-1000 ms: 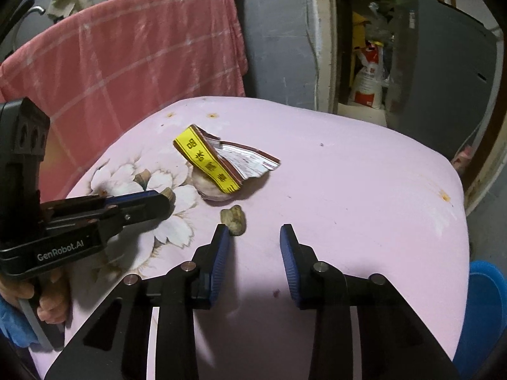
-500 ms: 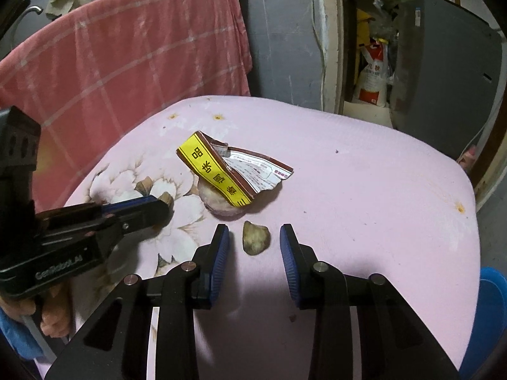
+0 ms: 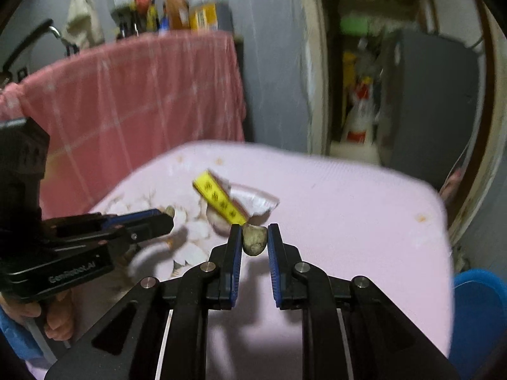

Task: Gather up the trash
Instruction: 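Carry both potato pieces to the blue bucket and open both tools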

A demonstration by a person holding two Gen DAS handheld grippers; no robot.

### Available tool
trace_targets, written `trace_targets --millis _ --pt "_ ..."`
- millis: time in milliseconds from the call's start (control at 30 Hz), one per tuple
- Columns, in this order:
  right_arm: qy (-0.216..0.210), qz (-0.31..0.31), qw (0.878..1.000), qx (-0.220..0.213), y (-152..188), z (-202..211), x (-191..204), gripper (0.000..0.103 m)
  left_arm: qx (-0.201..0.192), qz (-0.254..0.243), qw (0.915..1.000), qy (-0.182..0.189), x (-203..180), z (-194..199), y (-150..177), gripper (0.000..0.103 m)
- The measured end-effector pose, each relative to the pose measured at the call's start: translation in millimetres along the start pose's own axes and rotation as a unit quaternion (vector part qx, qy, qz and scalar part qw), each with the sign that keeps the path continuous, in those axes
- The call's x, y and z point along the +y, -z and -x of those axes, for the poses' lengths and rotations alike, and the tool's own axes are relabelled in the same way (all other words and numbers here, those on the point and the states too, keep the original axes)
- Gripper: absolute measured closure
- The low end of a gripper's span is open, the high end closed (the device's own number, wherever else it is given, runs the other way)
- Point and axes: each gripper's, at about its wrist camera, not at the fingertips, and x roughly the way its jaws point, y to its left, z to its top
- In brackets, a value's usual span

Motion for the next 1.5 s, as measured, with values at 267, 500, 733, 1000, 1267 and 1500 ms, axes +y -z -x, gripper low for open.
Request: trace_targets --millis 267,500,733,1000,1267,1500 --pt "0.072 -0.007 0.989 -0.131 2 84 -14 0.089 -0.104 -0.042 0.9934 0.021 -56 40 -9 0.092" --pt "0.138 -0.012 0.970 -0.200 7 142 -30 0.089 -0.156 -0.081 0.9818 0.073 -113 61 -16 0.092" --pt "0.207 -0.031 0.949 -0.237 25 191 -54 0.089 -0.167 -0.127 0.9708 0.116 -175 58 -11 0.092" --pt "0.243 -0.091 0.939 -0.227 54 222 -96 0.089 -0.146 -0.170 0.9630 0.149 -233 37 2 0.092" --pt "0.256 -0.127 0.934 -0.214 76 235 -121 0.089 -0.107 -0.171 0.9659 0.162 -256 9 14 0.092" --pt "0.257 -0.146 0.936 -0.191 85 230 -135 0.089 -0.074 -0.169 0.9694 0.162 -263 -11 22 0.092"
